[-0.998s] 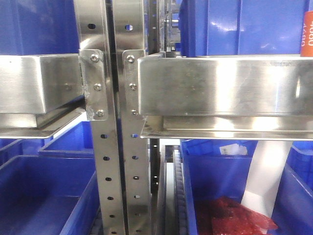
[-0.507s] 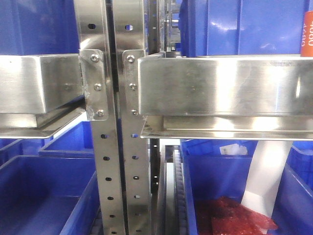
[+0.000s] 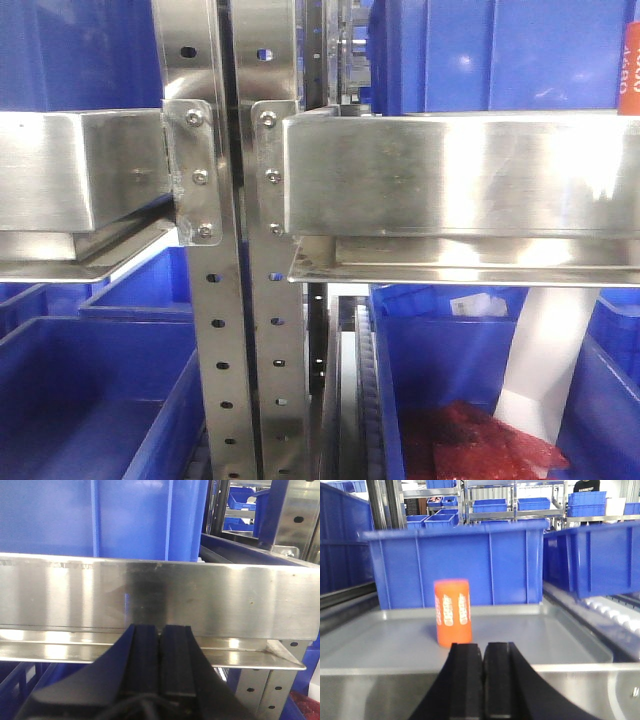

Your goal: Grab orange capacitor from left shelf to right conveyor

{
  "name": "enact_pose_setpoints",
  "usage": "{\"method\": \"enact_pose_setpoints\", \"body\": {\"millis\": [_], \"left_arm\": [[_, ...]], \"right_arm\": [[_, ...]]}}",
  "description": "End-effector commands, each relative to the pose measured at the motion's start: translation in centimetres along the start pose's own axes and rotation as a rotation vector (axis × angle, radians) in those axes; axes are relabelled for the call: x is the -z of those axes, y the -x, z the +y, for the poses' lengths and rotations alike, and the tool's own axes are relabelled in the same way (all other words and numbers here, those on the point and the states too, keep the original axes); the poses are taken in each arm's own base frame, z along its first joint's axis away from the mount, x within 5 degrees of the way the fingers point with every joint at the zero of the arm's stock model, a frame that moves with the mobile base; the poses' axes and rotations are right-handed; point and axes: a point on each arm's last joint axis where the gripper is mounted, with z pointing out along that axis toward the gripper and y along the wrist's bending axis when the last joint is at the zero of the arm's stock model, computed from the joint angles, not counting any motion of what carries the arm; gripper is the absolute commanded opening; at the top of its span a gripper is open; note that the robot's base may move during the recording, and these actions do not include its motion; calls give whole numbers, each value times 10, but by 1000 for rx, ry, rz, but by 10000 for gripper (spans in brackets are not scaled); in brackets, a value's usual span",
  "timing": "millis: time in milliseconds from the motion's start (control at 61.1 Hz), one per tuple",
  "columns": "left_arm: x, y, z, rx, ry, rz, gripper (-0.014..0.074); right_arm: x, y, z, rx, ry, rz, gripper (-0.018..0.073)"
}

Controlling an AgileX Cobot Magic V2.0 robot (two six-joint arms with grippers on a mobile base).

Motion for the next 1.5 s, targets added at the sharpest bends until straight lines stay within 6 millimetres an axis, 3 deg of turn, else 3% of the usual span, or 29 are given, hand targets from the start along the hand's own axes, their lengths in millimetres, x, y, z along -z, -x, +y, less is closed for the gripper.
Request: {"method": "enact_pose_setpoints", "body": {"millis": [0, 98, 262, 393, 720, 1129, 1488], "left_arm": [[1, 10, 0, 4, -5, -102, -127], [1, 10, 0, 4, -5, -102, -127], [1, 10, 0, 4, -5, -102, -127], [1, 10, 0, 4, -5, -102, -127], [1, 10, 0, 4, -5, -102, -127], [1, 10, 0, 4, -5, -102, -127], [1, 10, 0, 4, -5, -102, -127]], "right_arm": [[-5, 33, 3, 6, 3, -58, 78], [-15, 49, 5, 6, 1, -25, 207], [-41, 65, 7, 6, -8, 82, 509], [-62, 78, 8, 4, -12, 124, 634], [-113, 98, 23, 0, 74, 118, 633], [-185, 54, 35, 5, 103, 175, 633], [-221, 18, 33, 13, 85, 190, 633]]}}
